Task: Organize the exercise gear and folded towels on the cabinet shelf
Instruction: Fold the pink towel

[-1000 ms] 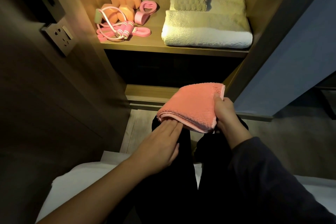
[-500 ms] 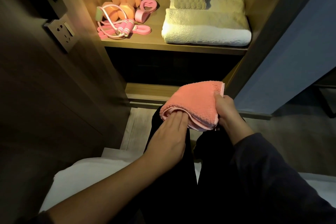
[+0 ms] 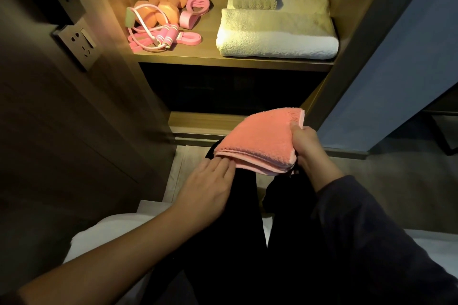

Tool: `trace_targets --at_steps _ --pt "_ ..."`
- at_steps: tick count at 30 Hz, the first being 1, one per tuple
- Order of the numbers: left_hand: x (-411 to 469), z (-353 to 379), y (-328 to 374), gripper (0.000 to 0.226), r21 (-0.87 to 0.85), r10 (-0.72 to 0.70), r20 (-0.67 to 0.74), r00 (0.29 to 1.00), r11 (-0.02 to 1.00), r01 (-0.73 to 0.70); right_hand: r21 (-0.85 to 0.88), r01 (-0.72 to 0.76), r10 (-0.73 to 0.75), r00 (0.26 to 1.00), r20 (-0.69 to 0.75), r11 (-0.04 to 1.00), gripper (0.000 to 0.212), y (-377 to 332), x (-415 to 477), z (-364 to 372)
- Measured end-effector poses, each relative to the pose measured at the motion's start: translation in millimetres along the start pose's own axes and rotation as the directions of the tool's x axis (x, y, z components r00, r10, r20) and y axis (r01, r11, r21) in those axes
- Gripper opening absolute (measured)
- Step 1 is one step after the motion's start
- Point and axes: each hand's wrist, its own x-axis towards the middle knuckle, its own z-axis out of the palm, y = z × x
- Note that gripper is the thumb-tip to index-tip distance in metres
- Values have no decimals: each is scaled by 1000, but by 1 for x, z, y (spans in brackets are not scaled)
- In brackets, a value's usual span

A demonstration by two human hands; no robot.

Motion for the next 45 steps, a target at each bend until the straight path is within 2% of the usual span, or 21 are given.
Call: trace_targets --at_steps 4,8,12,14,17,18,21,24,27,30,34,36,39,42,45 --pt "15 7 28 54 -161 21 19 1000 987 -18 -19 22 -22 1000 -2 1000 41 0 -2 4" --pt "46 9 33 35 -158 -72 73 995 984 83 -9 46 -46 999 -10 999 38 1 -3 6" --pt "64 13 25 47 -346 -64 130 989 932 106 -9 41 -41 999 2 999 36 2 -3 3" --pt "63 18 15 65 -373 -60 181 982 919 125 -14 54 -54 998 -15 998 36 4 -1 -1" --pt "60 24 3 84 -379 -142 171 975 904 198 -33 90 -92 995 -47 995 34 7 2 -2" --pt "60 25 4 83 -400 -136 167 977 896 193 -37 97 -99 994 -40 995 34 8 2 1" --pt "69 25 15 61 -520 -31 148 988 847 105 -47 104 -104 995 3 993 32 7 -1 9" --pt "82 23 15 72 -556 6 208 978 823 113 -82 138 -136 990 22 987 31 3 -3 12" --pt "89 29 6 75 -630 -30 287 957 747 212 -96 162 -160 987 28 982 30 1 -2 10" --pt "92 30 2 76 -618 -48 327 944 745 252 -77 185 -187 982 -19 980 27 2 1 6" --pt "87 26 6 71 -524 50 243 969 847 88 -48 174 -176 984 -30 984 30 2 2 8" --pt "82 27 8 72 -444 71 264 962 894 56 -55 169 -170 985 -29 984 28 2 1 8" --pt "79 21 13 70 -380 -20 249 968 917 117 -78 222 -226 973 -42 972 22 0 0 4" --pt "73 10 11 68 -435 -149 145 978 878 198 -99 289 -291 957 -13 952 17 -7 -2 8" --pt "56 9 7 58 -431 -221 217 951 852 297 -159 257 -248 966 76 953 19 -6 -6 24"
